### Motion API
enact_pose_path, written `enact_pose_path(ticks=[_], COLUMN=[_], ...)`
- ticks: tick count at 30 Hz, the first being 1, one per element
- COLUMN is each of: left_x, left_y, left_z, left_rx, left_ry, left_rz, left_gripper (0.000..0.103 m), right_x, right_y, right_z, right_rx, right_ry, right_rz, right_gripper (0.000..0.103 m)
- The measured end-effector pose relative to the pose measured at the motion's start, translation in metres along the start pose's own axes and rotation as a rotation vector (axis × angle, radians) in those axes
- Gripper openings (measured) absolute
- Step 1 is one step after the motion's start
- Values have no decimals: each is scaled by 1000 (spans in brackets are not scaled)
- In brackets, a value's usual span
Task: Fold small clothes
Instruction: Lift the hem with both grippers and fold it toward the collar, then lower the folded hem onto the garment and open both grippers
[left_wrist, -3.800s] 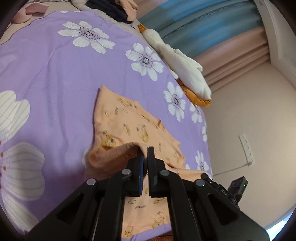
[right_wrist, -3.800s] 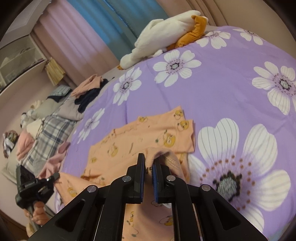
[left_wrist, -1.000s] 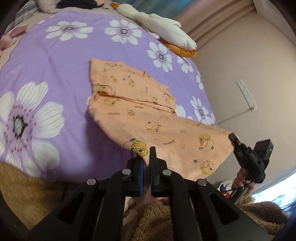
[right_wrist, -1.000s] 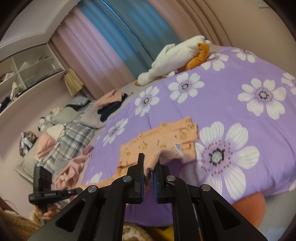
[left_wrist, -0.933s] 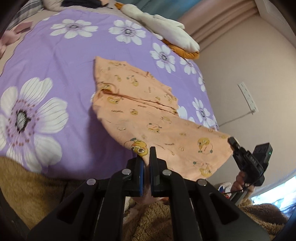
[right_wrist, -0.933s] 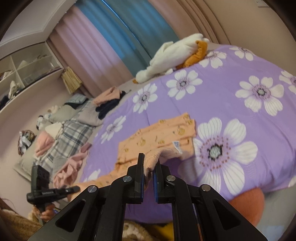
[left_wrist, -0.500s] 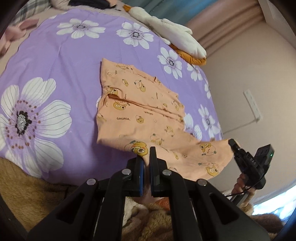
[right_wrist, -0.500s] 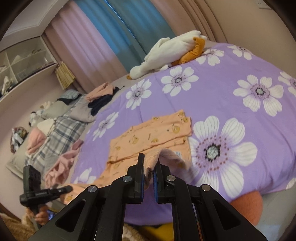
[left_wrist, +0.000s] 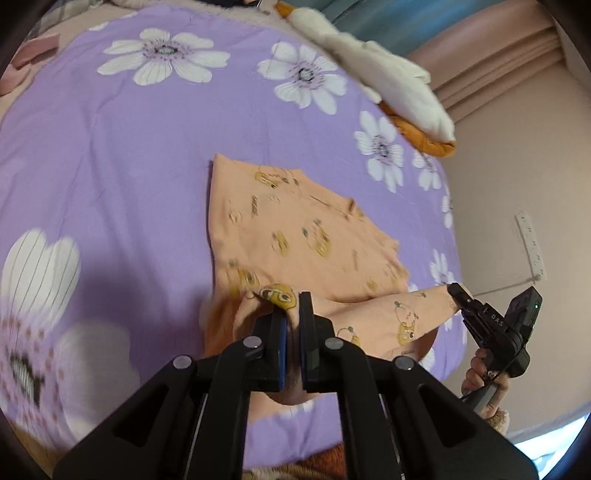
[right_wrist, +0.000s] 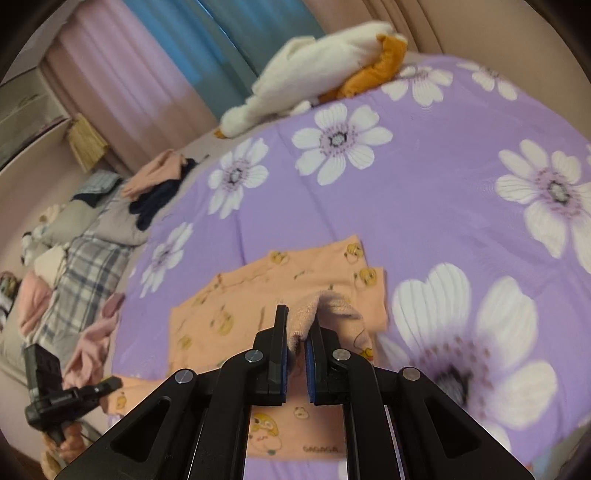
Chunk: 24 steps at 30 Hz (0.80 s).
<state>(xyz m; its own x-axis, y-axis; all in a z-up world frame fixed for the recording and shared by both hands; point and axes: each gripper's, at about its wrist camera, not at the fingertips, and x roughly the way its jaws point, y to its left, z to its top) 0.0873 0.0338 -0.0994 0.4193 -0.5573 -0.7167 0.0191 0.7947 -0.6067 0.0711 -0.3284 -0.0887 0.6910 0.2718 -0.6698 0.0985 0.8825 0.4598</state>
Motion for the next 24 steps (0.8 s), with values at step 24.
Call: enact_pose_path(ticks=[24], left_x=[92], left_y=[43], left_z=[86], left_rx=[-118], left_ry=[71], left_rz=[68], left_gripper=[30], right_x=[120], right_y=[-10], right_z=[43], right_rx=[-12], right_ry=[128], right_rz=[-179], right_gripper=[14])
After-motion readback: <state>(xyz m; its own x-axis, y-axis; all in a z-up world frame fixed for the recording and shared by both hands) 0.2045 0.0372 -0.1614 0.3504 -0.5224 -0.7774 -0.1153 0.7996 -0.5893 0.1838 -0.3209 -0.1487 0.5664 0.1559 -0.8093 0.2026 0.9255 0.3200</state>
